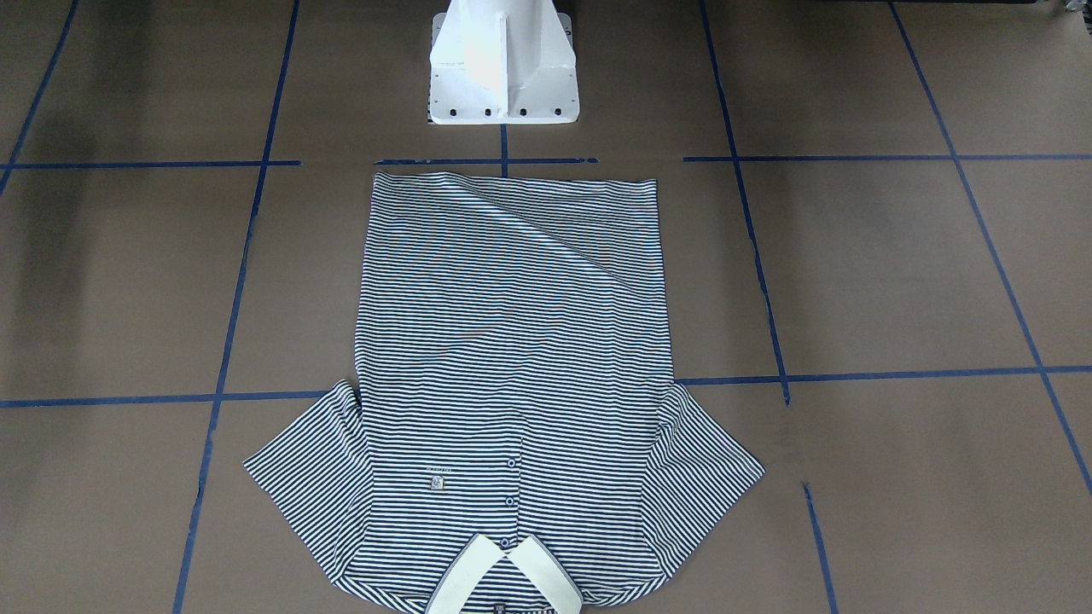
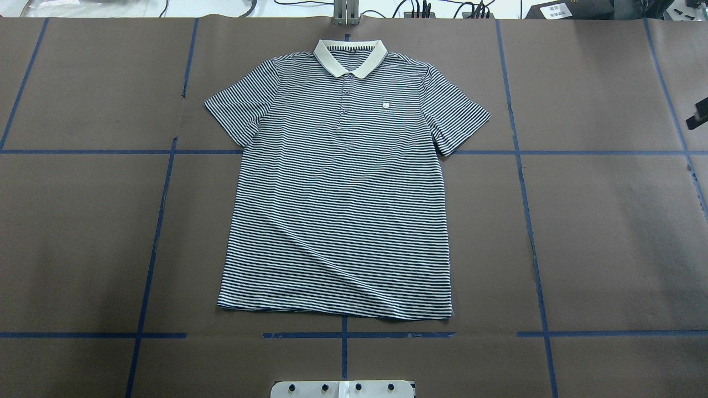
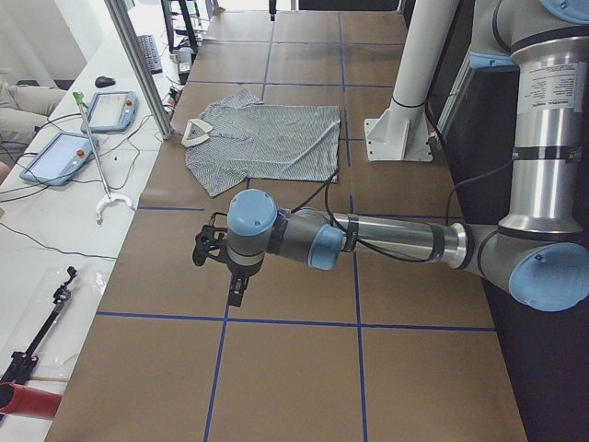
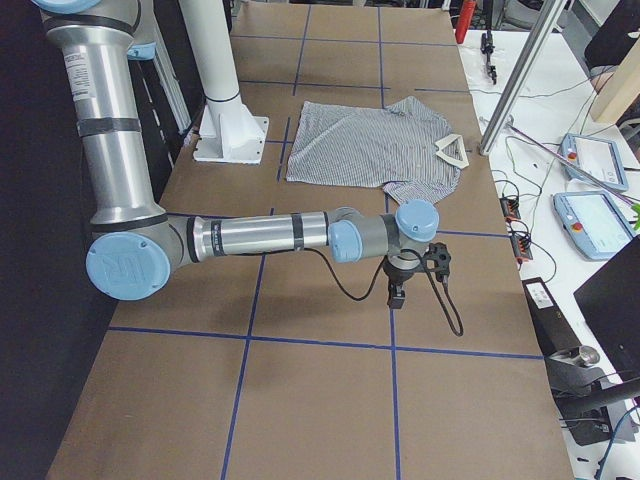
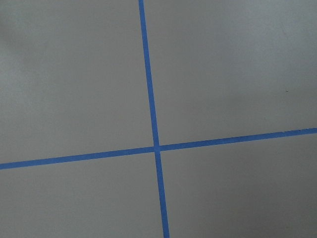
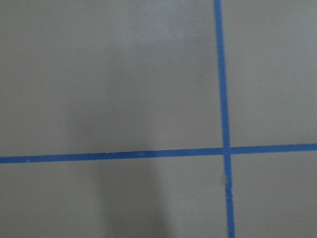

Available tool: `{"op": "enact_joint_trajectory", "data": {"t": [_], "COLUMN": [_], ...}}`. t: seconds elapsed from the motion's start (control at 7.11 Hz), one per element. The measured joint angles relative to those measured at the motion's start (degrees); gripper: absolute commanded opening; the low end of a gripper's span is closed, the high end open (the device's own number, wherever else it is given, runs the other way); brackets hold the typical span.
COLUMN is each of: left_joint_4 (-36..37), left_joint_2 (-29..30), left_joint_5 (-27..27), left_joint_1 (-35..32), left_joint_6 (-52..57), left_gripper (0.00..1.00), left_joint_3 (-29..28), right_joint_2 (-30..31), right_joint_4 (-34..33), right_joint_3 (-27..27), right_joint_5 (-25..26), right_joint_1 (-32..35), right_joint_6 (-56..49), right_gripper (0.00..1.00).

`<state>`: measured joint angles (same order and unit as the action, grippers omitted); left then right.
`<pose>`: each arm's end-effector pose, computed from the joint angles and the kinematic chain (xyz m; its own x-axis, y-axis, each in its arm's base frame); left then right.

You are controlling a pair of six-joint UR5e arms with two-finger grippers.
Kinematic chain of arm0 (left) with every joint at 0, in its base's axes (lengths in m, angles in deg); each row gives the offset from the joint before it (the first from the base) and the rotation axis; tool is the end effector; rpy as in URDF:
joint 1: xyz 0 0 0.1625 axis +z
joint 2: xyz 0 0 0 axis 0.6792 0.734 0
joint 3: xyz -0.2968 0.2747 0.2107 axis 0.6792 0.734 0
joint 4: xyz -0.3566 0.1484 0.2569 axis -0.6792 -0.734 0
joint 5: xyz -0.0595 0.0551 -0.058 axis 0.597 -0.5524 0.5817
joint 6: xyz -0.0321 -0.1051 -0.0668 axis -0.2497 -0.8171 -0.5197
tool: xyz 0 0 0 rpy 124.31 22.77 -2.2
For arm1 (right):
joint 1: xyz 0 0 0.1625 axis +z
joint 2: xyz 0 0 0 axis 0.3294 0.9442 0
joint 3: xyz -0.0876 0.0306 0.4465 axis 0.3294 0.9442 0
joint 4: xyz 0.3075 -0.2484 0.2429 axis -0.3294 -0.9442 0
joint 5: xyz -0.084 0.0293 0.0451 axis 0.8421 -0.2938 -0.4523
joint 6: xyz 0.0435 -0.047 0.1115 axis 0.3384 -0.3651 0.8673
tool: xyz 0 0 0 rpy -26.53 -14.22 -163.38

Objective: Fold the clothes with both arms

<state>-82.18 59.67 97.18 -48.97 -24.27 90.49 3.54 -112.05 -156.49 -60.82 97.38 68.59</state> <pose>-0.0558 -0.5393 0.6309 0.6856 0.1204 -0.7179 0.0788 0.9682 0.2376 -0.0904 -0.6195 0.6272 0.6566 -0.0689 0.7511 0.0381 0.9976 0.0582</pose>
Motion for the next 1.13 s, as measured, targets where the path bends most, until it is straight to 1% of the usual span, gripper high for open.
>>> {"op": "enact_joint_trajectory", "data": {"t": [0.14,0.28,0.42,0.7,0.84,0.98,1.13], "left_joint_4": [-0.18,-0.27,-0.3,-0.32,-0.32,-0.3,-0.26], "left_joint_2": [-1.09,-1.78,-2.06,-2.21,-2.25,-2.3,-2.34], "left_joint_5": [0.07,0.09,0.06,0.04,0.04,0.04,0.04], "left_joint_1": [0.01,0.03,0.05,0.07,0.07,0.07,0.06], "left_joint_6": [0.08,0.13,0.14,-0.03,-0.09,-0.14,-0.17], "left_gripper": [1.0,1.0,1.0,1.0,1.0,1.0,1.0], "left_joint_3": [0.96,1.67,2.0,2.62,2.99,3.26,3.43], "right_joint_2": [-0.77,-3.07,-6.85,-16.35,-19.41,-22.03,-24.2], "right_joint_4": [4.61,7.41,8.64,10.32,14.05,19.77,24.13], "right_joint_3": [-0.1,0.2,0.75,4.19,8.03,13.93,18.99], "right_joint_5": [0.06,1.04,4.05,14.77,17.75,19.55,21.01], "right_joint_1": [-4.83,-9.05,-13.4,-22.05,-24.14,-25.19,-25.63], "right_joint_6": [2.45,8.3,16.59,36.69,42.52,46.36,48.58], "right_gripper": [1.0,1.0,0.95,0.92,0.88,0.83,0.73]}}
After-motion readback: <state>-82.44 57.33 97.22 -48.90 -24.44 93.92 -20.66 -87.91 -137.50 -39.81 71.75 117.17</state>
